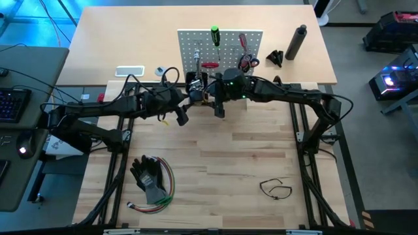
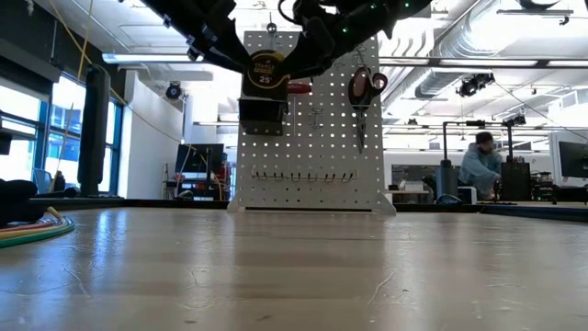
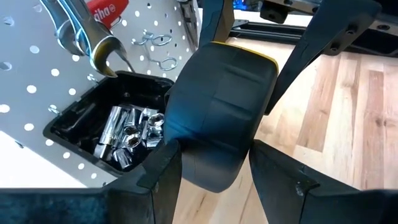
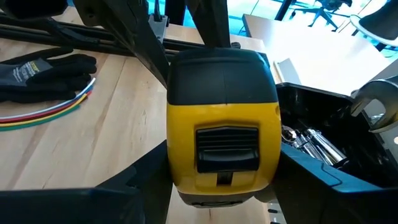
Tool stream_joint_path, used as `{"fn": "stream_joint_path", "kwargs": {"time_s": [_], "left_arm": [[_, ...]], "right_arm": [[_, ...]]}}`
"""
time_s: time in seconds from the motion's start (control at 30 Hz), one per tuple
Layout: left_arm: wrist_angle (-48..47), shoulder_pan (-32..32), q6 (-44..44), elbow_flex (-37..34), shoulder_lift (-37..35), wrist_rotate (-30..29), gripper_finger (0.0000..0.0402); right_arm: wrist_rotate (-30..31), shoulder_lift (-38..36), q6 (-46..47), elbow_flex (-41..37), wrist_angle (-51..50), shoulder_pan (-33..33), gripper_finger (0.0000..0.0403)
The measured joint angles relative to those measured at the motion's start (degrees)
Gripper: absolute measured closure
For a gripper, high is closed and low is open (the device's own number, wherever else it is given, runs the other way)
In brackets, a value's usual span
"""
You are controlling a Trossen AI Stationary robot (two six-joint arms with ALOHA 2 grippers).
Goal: Hang tools onto peg board
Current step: Hang the yellow tape measure on the black bin on the white peg board
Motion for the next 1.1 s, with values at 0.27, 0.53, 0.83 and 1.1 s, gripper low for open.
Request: {"fn": "stream_joint_path", "kwargs": {"time_s": [0.27,0.53,0.83,1.1], "left_arm": [[-0.96,-0.03,-1.23,0.0,0.0,-0.11,0.0227],[-3.14,-0.03,-2.82,0.0,0.04,-0.68,0.0227],[-5.56,-0.01,-3.9,0.0,1.46,-2.5,0.0227],[-6.17,0.03,-4.25,0.0,4.24,-3.92,0.0227]], "right_arm": [[-0.69,0.21,1.3,0.01,0.07,0.0,0.0185],[-0.71,0.97,1.79,0.03,0.48,0.0,0.0185],[-0.18,2.96,2.5,0.01,1.09,-0.02,0.0185],[1.33,2.99,2.41,-0.04,0.04,-0.02,0.0185]]}}
